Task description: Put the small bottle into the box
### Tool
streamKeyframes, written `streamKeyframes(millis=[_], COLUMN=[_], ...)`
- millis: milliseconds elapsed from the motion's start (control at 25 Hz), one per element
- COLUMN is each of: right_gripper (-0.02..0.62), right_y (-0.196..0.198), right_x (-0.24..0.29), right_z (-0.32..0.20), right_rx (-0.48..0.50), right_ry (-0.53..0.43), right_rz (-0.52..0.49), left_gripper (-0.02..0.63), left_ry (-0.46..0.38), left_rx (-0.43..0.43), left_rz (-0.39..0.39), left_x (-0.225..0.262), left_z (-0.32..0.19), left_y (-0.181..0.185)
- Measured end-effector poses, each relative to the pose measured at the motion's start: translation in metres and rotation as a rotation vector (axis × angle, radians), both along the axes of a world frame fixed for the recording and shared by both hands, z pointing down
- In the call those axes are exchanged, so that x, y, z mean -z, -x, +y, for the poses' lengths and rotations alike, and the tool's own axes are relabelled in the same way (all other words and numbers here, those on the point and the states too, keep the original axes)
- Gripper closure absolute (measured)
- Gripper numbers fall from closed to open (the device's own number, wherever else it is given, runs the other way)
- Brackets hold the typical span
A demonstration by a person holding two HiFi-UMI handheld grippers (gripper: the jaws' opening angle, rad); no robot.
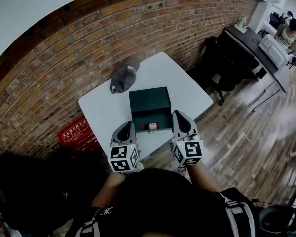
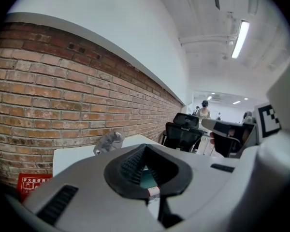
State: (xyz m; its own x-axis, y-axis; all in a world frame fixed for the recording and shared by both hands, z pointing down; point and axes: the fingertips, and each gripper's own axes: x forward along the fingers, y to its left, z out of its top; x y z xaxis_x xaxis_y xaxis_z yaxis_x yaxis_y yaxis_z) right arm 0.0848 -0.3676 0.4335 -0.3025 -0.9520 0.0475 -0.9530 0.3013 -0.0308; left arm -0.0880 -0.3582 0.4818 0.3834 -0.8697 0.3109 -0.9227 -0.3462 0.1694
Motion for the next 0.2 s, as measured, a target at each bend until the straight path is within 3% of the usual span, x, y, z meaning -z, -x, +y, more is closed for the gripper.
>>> streamKeyframes(millis=[200], right_gripper=[0.566], right_y=[0.0004], right_x=[-0.0052], right_z=[0.0012], right_rx=[0.006], right_ry=[0.009], right_rz=[-0.005], left_gripper=[0.6], left_ry=[0.0], left_rx=[-0.001], left_rz=[-0.002], left_x=[-0.002], left_z=[0.0016], left_y=[-0.0015])
